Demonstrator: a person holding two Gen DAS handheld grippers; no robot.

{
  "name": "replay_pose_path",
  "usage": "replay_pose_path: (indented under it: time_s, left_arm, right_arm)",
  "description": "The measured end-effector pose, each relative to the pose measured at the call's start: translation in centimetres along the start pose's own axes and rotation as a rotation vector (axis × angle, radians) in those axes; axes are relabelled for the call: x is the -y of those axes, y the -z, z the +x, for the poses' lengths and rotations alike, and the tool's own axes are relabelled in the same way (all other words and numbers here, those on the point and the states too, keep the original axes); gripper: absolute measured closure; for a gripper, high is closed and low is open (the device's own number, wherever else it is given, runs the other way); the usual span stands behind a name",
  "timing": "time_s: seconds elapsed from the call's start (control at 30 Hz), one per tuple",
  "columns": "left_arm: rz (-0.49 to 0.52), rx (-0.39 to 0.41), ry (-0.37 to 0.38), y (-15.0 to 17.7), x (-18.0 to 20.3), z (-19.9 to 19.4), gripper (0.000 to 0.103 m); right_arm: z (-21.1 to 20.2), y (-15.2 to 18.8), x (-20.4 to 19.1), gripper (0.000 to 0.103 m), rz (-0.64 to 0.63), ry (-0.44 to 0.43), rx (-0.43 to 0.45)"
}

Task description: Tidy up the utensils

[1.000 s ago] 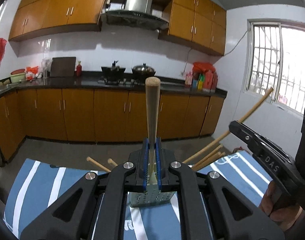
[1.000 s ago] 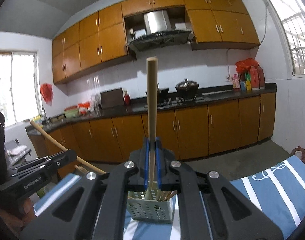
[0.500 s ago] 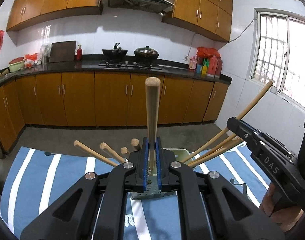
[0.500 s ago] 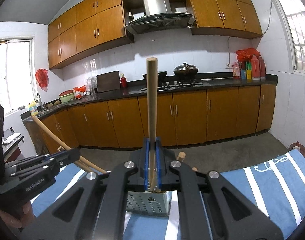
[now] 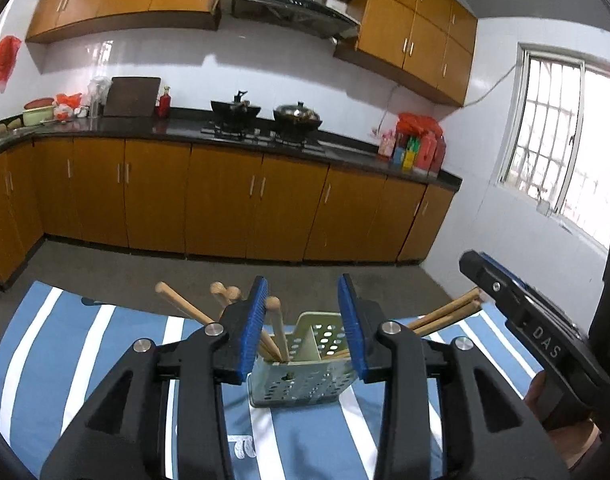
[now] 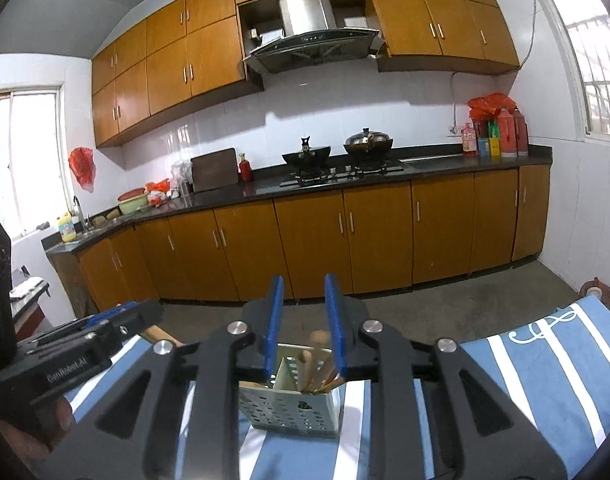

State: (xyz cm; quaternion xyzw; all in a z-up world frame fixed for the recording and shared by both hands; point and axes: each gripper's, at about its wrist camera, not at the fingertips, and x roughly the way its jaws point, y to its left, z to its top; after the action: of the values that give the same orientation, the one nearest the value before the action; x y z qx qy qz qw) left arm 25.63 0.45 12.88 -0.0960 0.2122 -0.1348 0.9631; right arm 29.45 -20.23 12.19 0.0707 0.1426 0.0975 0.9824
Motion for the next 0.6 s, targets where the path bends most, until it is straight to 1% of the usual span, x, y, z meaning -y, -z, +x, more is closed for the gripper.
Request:
replay_pose_path:
  time_s: [0.13, 0.23, 0.3, 0.33, 0.4, 0.43, 0.5, 0.53, 0.57, 0.6]
  left_arm:
    - [-0.021, 0.043, 0.003, -0.5, -0.3, -1.6, 0.066]
    - [-0.031, 0.066, 0.0, -0.7, -0.6, -2.7, 0.066]
    - [-0.031, 0.081, -0.01, -0.6, -0.9, -3.9, 0.066]
    - [-0.029, 0.084, -0.014, -0.5, -1.1, -4.3, 0.066]
    - [-0.02, 0.089, -0.031, -0.1, -1.4, -5.3, 0.063]
    - [-0.014, 0.089, -0.043, 0.2, -1.5, -5.7, 0.063]
    - [0.004, 0.09, -0.073, 0.9, -1.8, -6.9, 0.057]
    - [0.011, 0.09, -0.083, 1.3, -1.9, -7.4, 0.054]
    - [0.021, 0.094, -0.095, 1.6, -1.9, -7.9, 0.048]
    - [0.031, 0.1, -0.109, 1.9, -1.8, -8.4, 0.041]
  right_arm:
    - [-1.9, -0.1, 0.1, 0.07, 0.003, -0.003, 0.033]
    - [-3.9, 0.1, 0.0, 0.06, -0.002, 0.0, 0.063]
    - [-5.5, 0.5, -0.1, 0.046, -0.013, 0.01, 0.086]
    - [-6.2, 0.7, -0.1, 0.042, -0.019, 0.015, 0.094]
    - [-7.5, 1.1, -0.2, 0.032, -0.029, 0.023, 0.107]
    - [-8.1, 1.4, -0.2, 0.029, -0.034, 0.027, 0.112]
    - [-9.4, 2.2, -0.4, 0.017, -0.044, 0.036, 0.119]
    - [-9.9, 2.5, -0.4, 0.014, -0.048, 0.042, 0.122]
    - [-10.7, 3.0, -0.6, 0.007, -0.055, 0.052, 0.128]
    - [-11.3, 3.3, -0.8, 0.004, -0.063, 0.065, 0.133]
